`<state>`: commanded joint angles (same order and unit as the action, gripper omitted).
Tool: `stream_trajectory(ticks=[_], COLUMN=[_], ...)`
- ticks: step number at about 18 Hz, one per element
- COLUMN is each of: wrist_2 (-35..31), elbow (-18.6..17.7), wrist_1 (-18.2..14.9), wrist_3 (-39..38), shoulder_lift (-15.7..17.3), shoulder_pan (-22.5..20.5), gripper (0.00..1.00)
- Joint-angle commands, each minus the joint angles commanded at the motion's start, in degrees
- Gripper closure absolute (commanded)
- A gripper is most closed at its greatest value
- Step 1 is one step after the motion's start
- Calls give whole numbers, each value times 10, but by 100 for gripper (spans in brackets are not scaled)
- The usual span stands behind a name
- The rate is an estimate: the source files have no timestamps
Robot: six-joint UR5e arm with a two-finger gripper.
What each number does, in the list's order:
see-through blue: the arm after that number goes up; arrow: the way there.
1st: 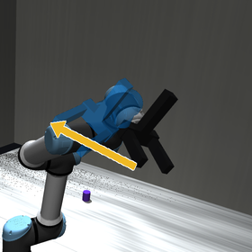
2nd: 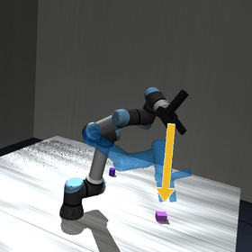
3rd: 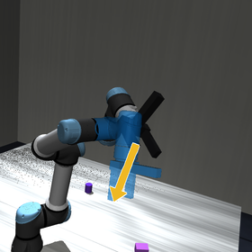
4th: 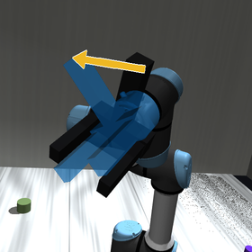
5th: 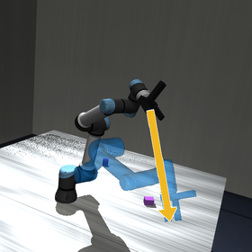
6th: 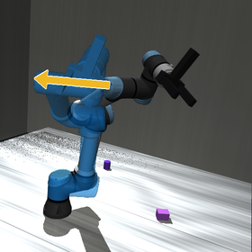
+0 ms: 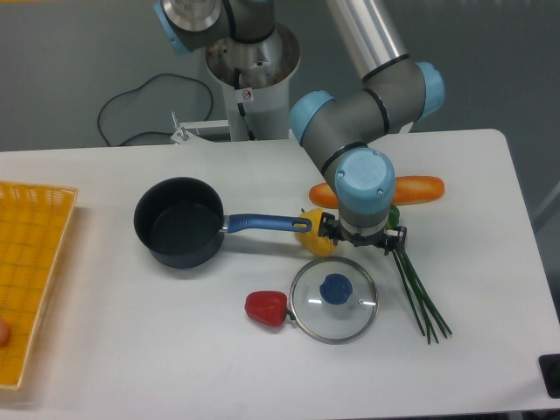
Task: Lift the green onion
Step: 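Raise the gripper and move it toward the green onion bunch stems, then lower the open gripper onto the green onion stems and close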
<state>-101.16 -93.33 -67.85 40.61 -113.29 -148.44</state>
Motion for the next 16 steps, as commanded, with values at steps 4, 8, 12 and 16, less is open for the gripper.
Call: stream_trajectory(ticks=[4, 8, 12, 16], wrist_2=[0, 0, -5, -7], elbow=[-20, -19, -31, -34], wrist_1=[-22, -61, -79, -83], wrist_3=[1, 4, -19, -50], shoulder_lift=[26, 52, 64, 61], shoulder_pan=[-25, -56, -74, -78], gripper=[0, 0, 0, 0])
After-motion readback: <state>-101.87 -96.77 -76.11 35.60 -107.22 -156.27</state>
